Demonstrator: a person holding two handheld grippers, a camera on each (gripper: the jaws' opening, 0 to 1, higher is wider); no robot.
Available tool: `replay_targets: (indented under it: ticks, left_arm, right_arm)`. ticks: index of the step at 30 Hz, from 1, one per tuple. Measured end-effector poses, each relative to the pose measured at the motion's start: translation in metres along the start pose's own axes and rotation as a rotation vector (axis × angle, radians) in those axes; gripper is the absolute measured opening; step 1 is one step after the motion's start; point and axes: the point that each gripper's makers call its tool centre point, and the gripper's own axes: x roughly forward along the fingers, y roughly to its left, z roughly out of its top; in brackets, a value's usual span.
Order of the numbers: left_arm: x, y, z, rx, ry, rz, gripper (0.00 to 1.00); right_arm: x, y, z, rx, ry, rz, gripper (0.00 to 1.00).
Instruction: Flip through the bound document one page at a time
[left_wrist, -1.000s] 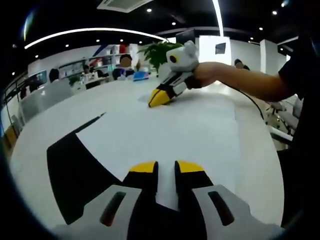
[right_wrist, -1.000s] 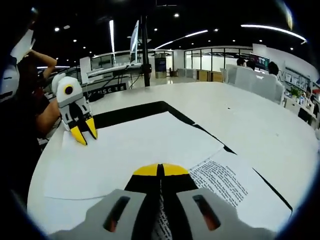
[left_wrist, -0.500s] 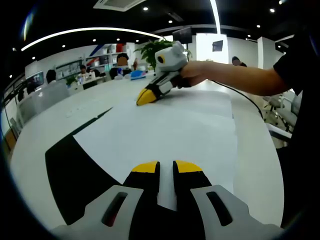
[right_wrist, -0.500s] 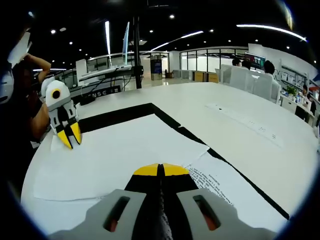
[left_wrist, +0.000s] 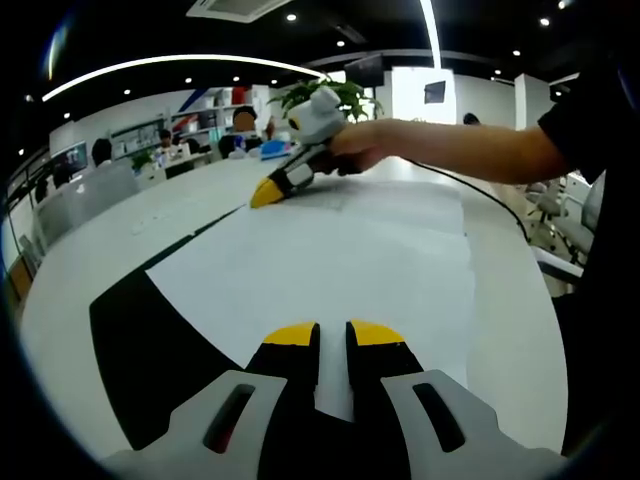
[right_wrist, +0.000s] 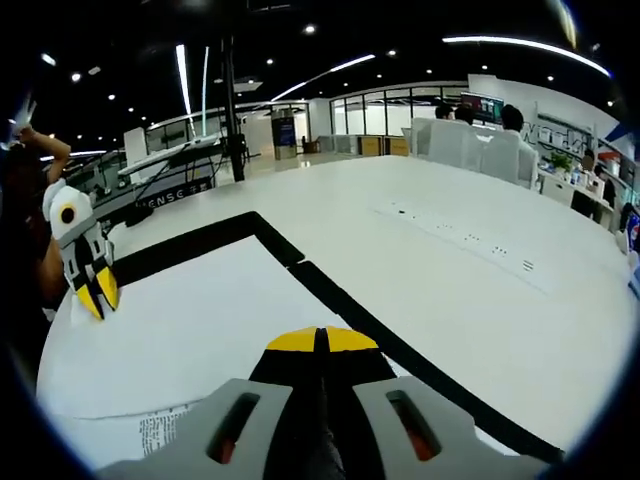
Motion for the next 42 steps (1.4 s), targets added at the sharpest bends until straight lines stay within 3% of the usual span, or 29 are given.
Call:
replay_targets:
  ticks: [13,22,25,30,32,33,36,42]
  left_arm:
    - [0.000,-0.001,0.000,-0.002,0.022,0.013,0.14]
    - [0.000,0.000,0.000,-0.014,0.027,0.012,0.14]
    - [0.000,0.000,0.000,-0.012,0.022,0.011,0.14]
    - [0.000,0.000,0.000,-0.011,0.012,0.009,0.14]
    - [0.000,0.000,0.000,-0.016,0.012,0.009,0.14]
    - [0.000,0.000,0.000,-0.016,0.012,0.008,0.14]
    - [0.000,0.000,0.000,-0.015,0.012,0.009,0.14]
    - [0.000,0.001,0.000,-0.017,-0.002,0.011,0.14]
  right_arm:
    - [-0.001,-0.004,0.002,0.009,-0.009,-0.036,0.02]
    - [-0.013,0.019,-0.005,-0.033,-0.012,-0.005,0.02]
    - [-0.017,0.039,-0.006,-0.062,-0.024,0.063,0.02]
    - [-0.027,0.055,-0.008,-0.153,-0.008,0.063,0.02]
    - [-0.033,0.058,-0.009,-0.229,0.014,0.055,0.02]
    - [-0.038,0.074,-0.011,-0.251,0.016,0.109,0.02]
    - [-0.039,0.091,-0.022,-0.254,0.031,0.156,0.02]
    - [-0.044,0.091,-0.022,-0.236,-0.041,0.132,0.02]
